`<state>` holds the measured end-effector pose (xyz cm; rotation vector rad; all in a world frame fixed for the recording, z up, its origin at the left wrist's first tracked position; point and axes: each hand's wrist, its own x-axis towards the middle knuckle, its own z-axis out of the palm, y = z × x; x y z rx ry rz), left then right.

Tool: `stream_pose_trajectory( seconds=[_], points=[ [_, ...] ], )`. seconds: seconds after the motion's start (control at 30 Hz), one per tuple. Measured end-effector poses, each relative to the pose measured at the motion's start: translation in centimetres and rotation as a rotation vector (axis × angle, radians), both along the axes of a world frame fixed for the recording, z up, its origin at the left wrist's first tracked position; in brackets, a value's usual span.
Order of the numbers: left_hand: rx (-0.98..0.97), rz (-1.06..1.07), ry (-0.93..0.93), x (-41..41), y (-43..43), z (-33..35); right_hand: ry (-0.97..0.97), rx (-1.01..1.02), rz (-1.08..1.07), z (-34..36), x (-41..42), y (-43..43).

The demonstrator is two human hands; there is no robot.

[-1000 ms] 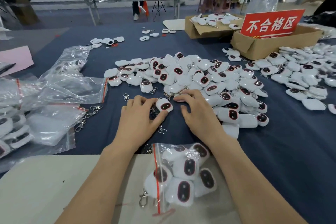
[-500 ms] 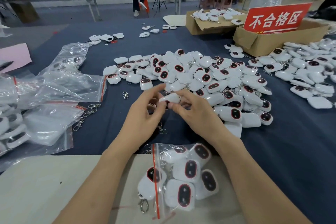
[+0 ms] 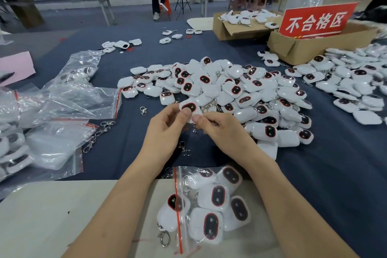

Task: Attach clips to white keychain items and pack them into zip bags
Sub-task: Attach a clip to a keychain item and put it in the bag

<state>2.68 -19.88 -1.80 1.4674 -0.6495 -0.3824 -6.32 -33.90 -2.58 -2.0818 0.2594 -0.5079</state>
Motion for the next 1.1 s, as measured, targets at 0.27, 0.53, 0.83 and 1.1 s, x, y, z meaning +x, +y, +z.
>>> stream_pose_trajectory(
  seconds=[0.27,0.53,0.83,1.1],
  points=[
    [0.08,0.007,-0.102,-0.35,-0.09,-0.13,-0.152,0.217,0.004,0.17,0.36,-0.37],
    [0.098,0.017,-0.114,-0.16,-0.13,-0.14,-0.174,0.259,0.0,0.1,0.38,-0.27],
    [0.116,0.008,-0.119,-0.08,0.03,-0.09,-0.161,0.258,-0.014,0.2,0.38,-0.14],
    [0.107,-0.016,-0.12,-0.12,0.07,-0.16,-0.156,0.297,-0.037,0.31,0.36,-0.19]
  ],
)
